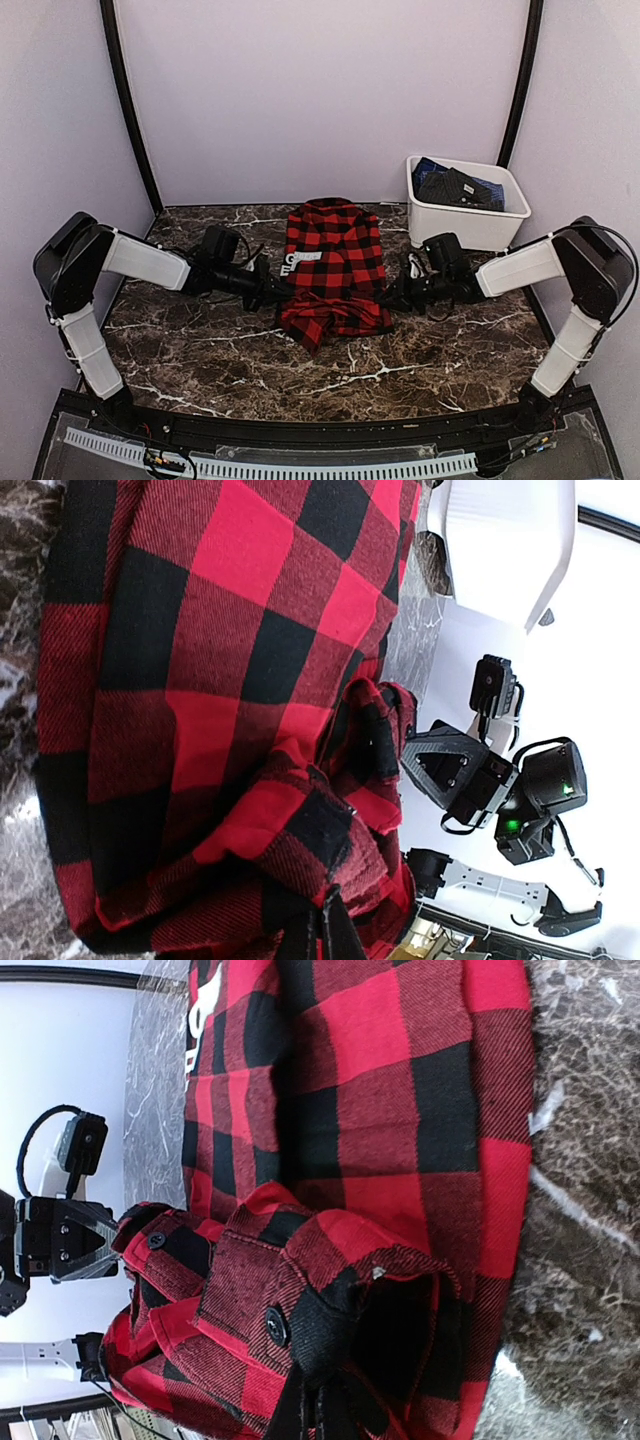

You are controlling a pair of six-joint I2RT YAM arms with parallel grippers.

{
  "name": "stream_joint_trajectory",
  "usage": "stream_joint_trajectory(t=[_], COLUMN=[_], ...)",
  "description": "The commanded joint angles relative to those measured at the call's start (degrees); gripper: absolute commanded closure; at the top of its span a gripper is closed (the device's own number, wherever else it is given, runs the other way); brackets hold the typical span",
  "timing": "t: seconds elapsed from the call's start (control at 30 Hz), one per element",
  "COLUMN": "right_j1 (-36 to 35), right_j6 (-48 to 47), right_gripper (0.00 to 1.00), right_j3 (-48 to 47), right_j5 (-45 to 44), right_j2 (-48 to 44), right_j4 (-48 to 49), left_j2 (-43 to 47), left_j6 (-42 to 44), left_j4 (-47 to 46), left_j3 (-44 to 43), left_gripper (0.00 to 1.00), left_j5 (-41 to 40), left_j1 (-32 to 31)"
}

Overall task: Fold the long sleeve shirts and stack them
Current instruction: Fold the rectangle-folded shirt at the center of the board.

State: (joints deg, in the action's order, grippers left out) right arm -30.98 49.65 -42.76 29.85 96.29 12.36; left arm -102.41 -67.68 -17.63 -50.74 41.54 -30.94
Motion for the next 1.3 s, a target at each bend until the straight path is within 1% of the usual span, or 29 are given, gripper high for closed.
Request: stream_joint_trajectory(t=[0.0, 0.2, 0.63, 0.83, 0.97, 1.0, 1.03, 1.07, 1.1, 1.13, 1.2, 1.23, 1.27], right_j1=[1.2, 1.6, 2.1, 2.2, 2.3, 2.4, 2.5, 2.6, 2.7, 2.7, 2.7, 2.7, 2.7], right_j6=[1.8, 1.9, -0.5, -2.4, -3.4, -3.8, -4.0, -4.2, -4.4, -4.6, -5.6, -6.1, -6.6], right_gripper=[1.0, 1.0, 1.0, 1.0, 1.0, 0.98, 0.93, 0.87, 0.81, 0.75, 0.65, 0.61, 0.56], right_j3=[0.1, -0.2, -1.2, -3.2, -3.9, -4.1, -4.3, -4.3, -4.4, -4.6, -4.9, -5.1, -5.3], right_j5=[-2.1, -2.1, -2.5, -1.7, -1.9, -2.0, -2.0, -2.1, -2.2, -2.4, -2.8, -3.2, -3.7], right_j2=[0.7, 1.1, 2.7, 4.5, 5.1, 5.1, 5.0, 4.8, 4.5, 4.2, 3.2, 2.6, 1.9], right_j4=[5.3, 6.8, 7.1, 6.5, 5.7, 5.3, 4.9, 4.6, 4.3, 3.6, 2.2, 1.3, 0.3], left_j2=[-1.0, -1.0, 1.6, -0.6, -1.0, -1.0, -1.0, -0.7, -0.4, -0.1, 0.9, 2.0, 2.5], left_j6=[-2.4, -3.5, -3.1, -1.1, -0.1, 0.1, 0.1, 0.3, 0.6, 0.7, 1.9, 2.9, 3.3], left_j4=[-3.8, -4.8, -3.3, -3.3, -2.4, -2.1, -2.1, -2.2, -2.2, -2.0, -0.9, -0.4, 0.4], left_j3=[-0.6, 0.7, 2.9, 1.2, 0.4, 0.4, 0.5, 0.6, 0.7, 0.8, 0.7, 0.7, 0.8], left_gripper=[1.0, 1.0, 1.0, 1.0, 1.0, 0.98, 0.95, 0.84, 0.78, 0.64, 0.53, 0.5, 0.45], left_j5=[-1.9, -4.0, -9.7, -9.2, -10.3, -10.6, -10.7, -11.0, -11.2, -11.5, -12.3, -12.5, -13.3], left_j1=[0.5, 0.6, 0.7, 0.7, 0.7, 0.7, 0.7, 0.7, 0.7, 0.7, 0.7, 0.7, 0.7])
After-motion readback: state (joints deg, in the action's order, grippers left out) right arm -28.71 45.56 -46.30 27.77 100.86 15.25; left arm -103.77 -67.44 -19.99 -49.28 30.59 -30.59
